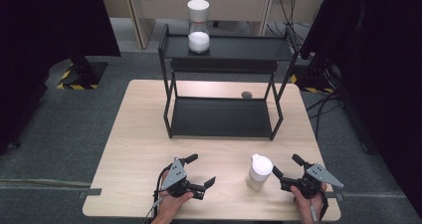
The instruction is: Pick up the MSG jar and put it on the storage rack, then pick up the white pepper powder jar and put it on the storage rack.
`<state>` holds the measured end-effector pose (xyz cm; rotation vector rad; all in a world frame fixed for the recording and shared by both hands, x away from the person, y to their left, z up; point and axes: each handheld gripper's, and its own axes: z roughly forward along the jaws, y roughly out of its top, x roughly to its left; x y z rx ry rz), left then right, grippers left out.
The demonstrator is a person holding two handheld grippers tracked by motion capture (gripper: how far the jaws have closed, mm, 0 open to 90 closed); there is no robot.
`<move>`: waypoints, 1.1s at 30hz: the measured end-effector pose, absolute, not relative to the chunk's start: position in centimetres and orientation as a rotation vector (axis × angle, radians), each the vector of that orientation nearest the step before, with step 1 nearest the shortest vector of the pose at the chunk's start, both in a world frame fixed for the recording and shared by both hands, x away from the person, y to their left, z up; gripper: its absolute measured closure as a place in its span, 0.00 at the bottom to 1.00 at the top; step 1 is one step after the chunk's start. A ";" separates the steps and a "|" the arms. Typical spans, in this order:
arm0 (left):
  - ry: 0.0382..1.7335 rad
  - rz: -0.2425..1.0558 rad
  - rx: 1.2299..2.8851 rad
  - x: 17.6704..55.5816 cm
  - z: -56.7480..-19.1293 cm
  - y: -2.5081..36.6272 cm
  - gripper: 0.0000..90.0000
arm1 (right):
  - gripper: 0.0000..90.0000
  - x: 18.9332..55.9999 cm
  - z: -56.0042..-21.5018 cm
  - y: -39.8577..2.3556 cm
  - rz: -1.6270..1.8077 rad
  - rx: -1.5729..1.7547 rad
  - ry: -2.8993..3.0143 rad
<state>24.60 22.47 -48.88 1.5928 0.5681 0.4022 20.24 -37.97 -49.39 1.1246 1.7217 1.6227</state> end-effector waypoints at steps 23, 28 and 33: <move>0.574 0.395 1.593 24.4 -49.1 22.5 0.01 | 0.01 20.1 -49.3 -37.8 1.619 1.123 1.723; 0.576 0.404 1.585 24.3 -49.1 22.7 0.01 | 0.01 20.0 -49.3 -37.8 1.616 1.119 1.720; 0.580 0.395 1.581 24.3 -49.2 22.9 0.00 | 0.01 19.9 -49.2 -37.7 1.614 1.116 1.716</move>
